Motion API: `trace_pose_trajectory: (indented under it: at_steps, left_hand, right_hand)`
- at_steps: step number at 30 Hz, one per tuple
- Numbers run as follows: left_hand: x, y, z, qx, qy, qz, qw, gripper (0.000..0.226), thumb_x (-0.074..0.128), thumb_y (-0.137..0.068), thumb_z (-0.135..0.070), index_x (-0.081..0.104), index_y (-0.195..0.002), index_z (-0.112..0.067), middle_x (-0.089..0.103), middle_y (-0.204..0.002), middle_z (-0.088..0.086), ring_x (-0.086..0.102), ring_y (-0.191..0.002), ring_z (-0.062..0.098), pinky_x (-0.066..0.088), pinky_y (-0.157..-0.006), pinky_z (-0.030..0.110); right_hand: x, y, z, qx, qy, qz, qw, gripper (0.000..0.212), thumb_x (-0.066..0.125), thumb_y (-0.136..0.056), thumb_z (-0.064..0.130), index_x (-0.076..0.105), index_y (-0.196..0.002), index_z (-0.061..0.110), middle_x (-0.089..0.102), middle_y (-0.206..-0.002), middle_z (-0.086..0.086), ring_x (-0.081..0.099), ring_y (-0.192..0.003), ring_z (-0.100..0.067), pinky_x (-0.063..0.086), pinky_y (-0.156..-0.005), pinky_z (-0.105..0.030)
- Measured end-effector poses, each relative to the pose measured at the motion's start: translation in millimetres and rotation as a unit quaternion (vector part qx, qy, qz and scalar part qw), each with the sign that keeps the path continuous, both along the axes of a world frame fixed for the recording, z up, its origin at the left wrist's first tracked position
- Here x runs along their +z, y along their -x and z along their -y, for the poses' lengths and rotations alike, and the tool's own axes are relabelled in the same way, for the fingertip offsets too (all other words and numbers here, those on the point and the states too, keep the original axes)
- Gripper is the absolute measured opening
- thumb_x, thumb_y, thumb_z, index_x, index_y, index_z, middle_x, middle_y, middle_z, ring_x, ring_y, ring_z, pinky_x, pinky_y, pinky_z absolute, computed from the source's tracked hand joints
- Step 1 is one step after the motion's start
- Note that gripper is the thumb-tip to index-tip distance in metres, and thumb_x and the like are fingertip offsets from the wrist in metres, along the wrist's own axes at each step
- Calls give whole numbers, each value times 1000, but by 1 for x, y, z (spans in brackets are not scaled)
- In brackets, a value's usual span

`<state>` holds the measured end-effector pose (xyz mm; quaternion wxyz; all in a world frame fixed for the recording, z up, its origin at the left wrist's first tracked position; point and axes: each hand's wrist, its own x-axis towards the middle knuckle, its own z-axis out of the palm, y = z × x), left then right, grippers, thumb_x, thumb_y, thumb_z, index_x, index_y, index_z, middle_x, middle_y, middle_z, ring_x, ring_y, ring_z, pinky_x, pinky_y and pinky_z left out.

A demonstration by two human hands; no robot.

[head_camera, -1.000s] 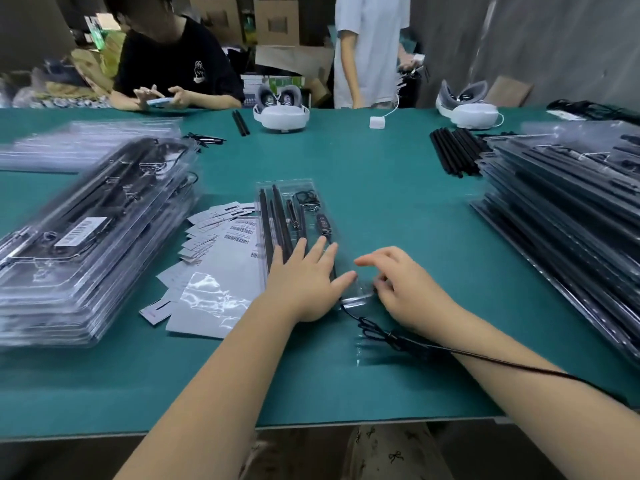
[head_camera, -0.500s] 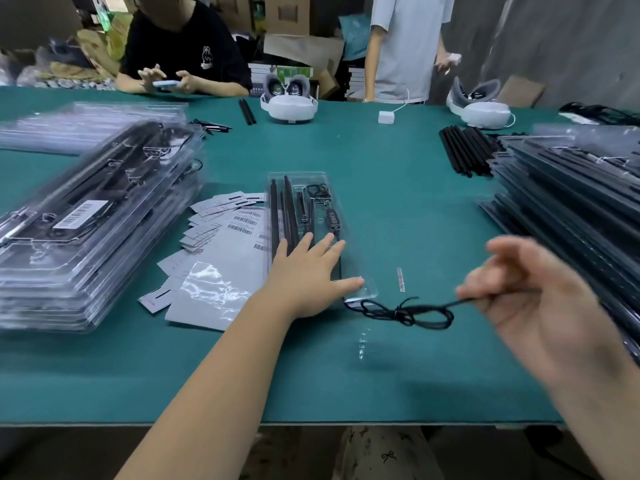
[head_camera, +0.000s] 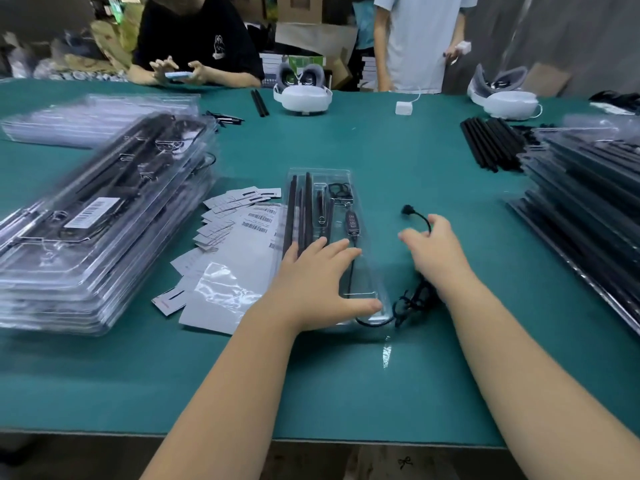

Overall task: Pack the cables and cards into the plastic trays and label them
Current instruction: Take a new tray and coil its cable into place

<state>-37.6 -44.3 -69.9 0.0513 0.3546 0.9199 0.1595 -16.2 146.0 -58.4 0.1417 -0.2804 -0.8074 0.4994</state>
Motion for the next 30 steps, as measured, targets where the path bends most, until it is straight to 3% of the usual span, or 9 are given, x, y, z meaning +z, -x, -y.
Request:
trace_pose_trajectory:
  at_steps: [3, 6, 10, 13, 17, 21, 24, 28, 30]
  left_hand:
    - [2, 2, 5, -19, 21, 33, 999, 106, 39, -57, -89, 13, -149, -42, 1, -159, -15, -7, -146, 10, -8, -117, 48]
    - [5, 5, 9, -62, 51, 58, 995, 118, 61, -50, -85, 6, -147, -47, -8, -159, -15, -15, -145, 11, -14, -115, 48]
    - [9, 5, 14, -64, -11, 89, 994, 98, 74, -61, -68, 20, -142, -55, 0, -159, -14, -11, -145, 10, -14, -115, 46]
    - [13, 4, 15, -62, -41, 119, 990, 86, 64, -62, -72, 26, -139, -58, 3, -159, -14, -9, -145, 8, -11, -117, 46]
    - [16, 2, 16, -51, -66, 142, 986, 78, 75, -66, -59, 33, -132, -62, 9, -158, -16, -7, -145, 5, -11, -117, 44]
    - [21, 1, 19, -48, -84, 165, 982, 77, 77, -66, -56, 34, -129, -65, 12, -156, -21, -5, -144, 1, -7, -118, 44]
    - [23, 1, 19, -47, -82, 170, 981, 78, 79, -66, -52, 35, -130, -63, 13, -155, -22, -4, -144, -1, -3, -119, 44]
    - [26, 1, 23, -54, -63, 159, 984, 84, 83, -63, -49, 34, -130, -62, 15, -154, -25, -1, -143, -2, 2, -119, 45]
    - [26, 1, 25, -64, -44, 150, 986, 87, 80, -57, -54, 30, -127, -65, 16, -153, -26, 0, -143, -3, 3, -119, 45]
  right_hand:
    - [-2, -10, -14, 28, -153, -20, 988, 50, 61, -87, 28, 48, -134, 20, 38, -131, -2, 47, -105, -16, 32, -89, -23]
    - [14, -25, -27, 153, -194, -132, 960, 13, 73, -78, 31, 68, -88, 24, 59, -106, 7, 50, -101, -5, 32, -87, -12]
    - [18, -34, -25, 411, -14, 62, 910, 27, 76, -58, 29, 66, -80, 16, 69, -79, 2, 61, -74, -9, 47, -72, -17]
    - [18, -34, -23, 476, -44, 148, 865, 39, 84, -52, 31, 68, -85, 23, 63, -74, 8, 56, -65, -4, 42, -62, -13]
    - [18, -34, -18, 529, -105, 193, 820, 43, 81, -45, 59, 71, -84, 43, 57, -61, 17, 49, -58, 1, 36, -58, -11]
    - [18, -37, -22, 535, -139, 229, 801, 35, 72, -45, 59, 73, -72, 37, 58, -61, 19, 49, -57, 4, 34, -58, -11]
    - [19, -39, -30, 512, -148, 202, 822, 21, 67, -50, 48, 69, -61, 30, 59, -70, 16, 51, -62, -3, 39, -61, -22]
    - [19, -36, -46, 355, -25, 84, 931, 13, 55, -60, 30, 60, -58, 19, 57, -64, -1, 49, -61, -15, 37, -55, -18]
    - [17, -31, -55, 228, 55, 3, 972, 16, 52, -71, 24, 59, -59, 17, 57, -59, -4, 50, -62, -20, 42, -66, -27]
